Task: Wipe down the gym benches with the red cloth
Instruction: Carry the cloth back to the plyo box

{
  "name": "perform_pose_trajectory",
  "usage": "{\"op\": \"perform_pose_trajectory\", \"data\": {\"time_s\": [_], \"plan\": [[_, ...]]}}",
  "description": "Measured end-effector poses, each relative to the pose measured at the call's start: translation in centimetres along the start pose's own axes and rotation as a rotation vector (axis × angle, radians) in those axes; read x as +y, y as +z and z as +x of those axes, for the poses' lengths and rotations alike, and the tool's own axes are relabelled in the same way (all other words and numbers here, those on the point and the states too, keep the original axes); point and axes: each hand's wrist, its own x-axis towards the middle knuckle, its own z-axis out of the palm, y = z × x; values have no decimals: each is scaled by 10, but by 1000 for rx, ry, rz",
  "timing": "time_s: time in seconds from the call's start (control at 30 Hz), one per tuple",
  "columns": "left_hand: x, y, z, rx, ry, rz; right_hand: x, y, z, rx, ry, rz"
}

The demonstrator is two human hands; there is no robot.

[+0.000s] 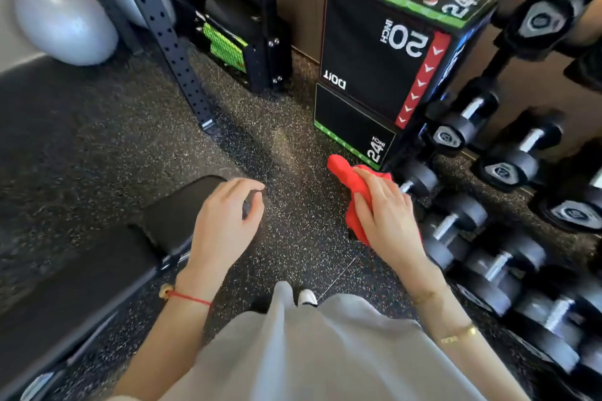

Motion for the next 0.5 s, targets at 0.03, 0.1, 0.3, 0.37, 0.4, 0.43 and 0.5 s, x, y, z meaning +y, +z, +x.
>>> {"op": "perform_pose_trajectory", "data": {"time_s": [0.03, 0.1, 0.3, 0.37, 0.4, 0.43, 0.5], "plan": [[-4, 3, 17, 6, -9, -3, -1, 2, 22, -6, -14, 6], [-12, 10, 48, 3, -32, -5, -2, 7, 59, -21, -35, 3], [-42, 42, 147, -58, -36, -22, 13, 34, 152, -57, 38, -12], [-56, 55, 185, -83, -6, -29, 22, 45, 181, -56, 84, -19], [-62, 62, 205, -94, 4, -36, 27, 49, 196, -52, 105, -22], [-69, 67, 227, -101, 12, -44, 32, 53, 213, -43, 123, -23], [-83, 75, 272, -102, 28, -52, 37, 60, 253, -24, 150, -23]]}}
